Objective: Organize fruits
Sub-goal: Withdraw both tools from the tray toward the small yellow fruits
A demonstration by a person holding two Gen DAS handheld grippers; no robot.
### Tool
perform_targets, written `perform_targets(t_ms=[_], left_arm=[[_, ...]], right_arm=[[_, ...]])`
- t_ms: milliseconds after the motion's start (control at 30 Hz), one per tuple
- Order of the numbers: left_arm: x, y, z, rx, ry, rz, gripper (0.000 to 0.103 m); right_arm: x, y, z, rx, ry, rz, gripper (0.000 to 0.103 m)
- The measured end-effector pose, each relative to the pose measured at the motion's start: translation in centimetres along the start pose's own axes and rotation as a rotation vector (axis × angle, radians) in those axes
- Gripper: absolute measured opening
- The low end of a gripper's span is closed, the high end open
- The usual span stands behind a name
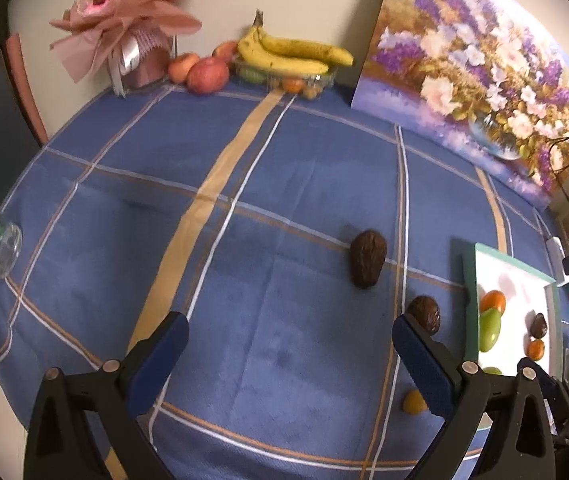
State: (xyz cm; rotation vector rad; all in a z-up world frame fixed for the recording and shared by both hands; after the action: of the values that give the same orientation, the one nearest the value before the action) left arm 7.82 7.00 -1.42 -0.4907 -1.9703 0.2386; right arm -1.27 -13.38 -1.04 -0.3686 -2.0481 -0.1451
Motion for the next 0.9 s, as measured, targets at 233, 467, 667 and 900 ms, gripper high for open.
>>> perform_targets(t_ms=[233, 467, 667, 900], left_arm=[[-1.5, 0.1, 0.9, 0.042, 0.070, 0.028, 0.103], [-3.3, 0.2, 1.7, 0.082, 0.141, 0.029, 0.102], [-4.7, 0.0, 2.6, 0.092, 0.211, 0.049, 0.091], [-4.9, -0.3, 2.9, 0.089, 0.229, 0.058, 0.090]], right_arm=[[-1.1, 0.4, 0.7, 0.020, 0.069, -0.007, 0.063], [-2.8, 0.2, 1.3, -0.005, 0.139, -0.010, 0.052], [-3.9, 0.2, 1.8, -0.018, 0.188, -0.021, 0.043], [-4.8, 1.2, 2.1, 0.011, 0.220, -0.019, 0.034]])
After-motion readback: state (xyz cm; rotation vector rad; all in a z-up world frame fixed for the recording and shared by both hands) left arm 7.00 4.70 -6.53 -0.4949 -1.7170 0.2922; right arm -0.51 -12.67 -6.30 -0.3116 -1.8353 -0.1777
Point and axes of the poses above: each gripper's, at about its wrist camera, not at the fingertips, and x roughly against the way its jaws point, y to its left, z to its underside, the point moved 1 cm from there along -x, roughly the way its jaws point, and after that the axes turned 13 degrees about z, right-handed, at the moved point
